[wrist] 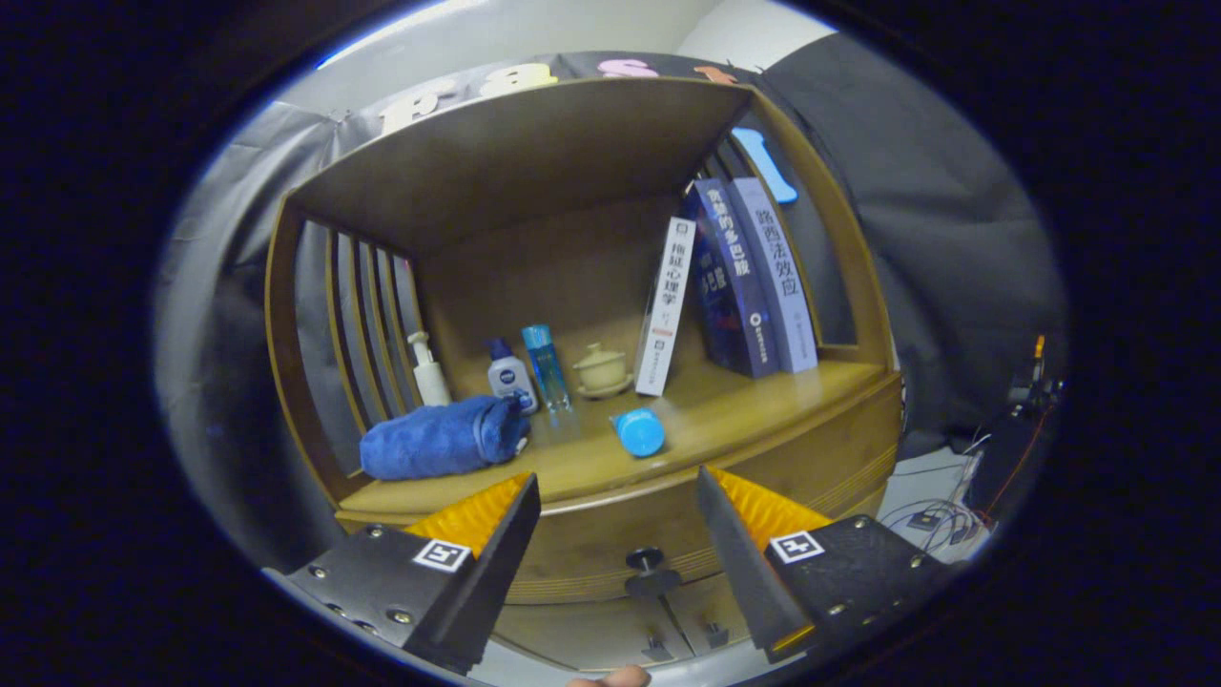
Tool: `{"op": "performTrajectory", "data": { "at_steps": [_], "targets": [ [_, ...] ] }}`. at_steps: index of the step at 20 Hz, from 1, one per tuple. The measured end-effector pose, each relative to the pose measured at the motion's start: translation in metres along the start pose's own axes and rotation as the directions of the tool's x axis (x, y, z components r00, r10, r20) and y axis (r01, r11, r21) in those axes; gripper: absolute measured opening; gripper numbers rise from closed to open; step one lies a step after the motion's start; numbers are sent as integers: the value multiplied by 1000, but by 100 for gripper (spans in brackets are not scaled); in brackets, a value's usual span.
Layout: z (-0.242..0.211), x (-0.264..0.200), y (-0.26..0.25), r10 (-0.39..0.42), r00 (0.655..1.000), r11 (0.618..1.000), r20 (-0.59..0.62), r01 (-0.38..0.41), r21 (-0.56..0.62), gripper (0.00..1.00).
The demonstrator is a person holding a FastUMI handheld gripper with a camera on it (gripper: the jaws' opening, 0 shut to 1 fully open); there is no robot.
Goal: Pull open the drawer, take out the items inside it, and place them on the countertop above the cabinet.
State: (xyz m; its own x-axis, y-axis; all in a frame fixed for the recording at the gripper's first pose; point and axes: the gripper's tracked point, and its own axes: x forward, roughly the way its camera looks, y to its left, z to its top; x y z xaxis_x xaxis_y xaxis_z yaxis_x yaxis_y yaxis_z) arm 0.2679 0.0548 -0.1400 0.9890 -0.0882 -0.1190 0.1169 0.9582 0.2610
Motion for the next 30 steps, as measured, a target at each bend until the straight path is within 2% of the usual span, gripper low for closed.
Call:
{"op": "performTrajectory", "data": {
  "at_steps": [7,15,19,30],
  "targets": [
    [52,-26,15,7,999,992,32,-3,-124,98],
    [123,-74,39,60,992,984,108,-40,-176,98],
    [149,-95,41,50,990,975,132,-20,-220,98],
    [170,-133,46,53,987,972,151,-16,-235,98]
  ]
}}
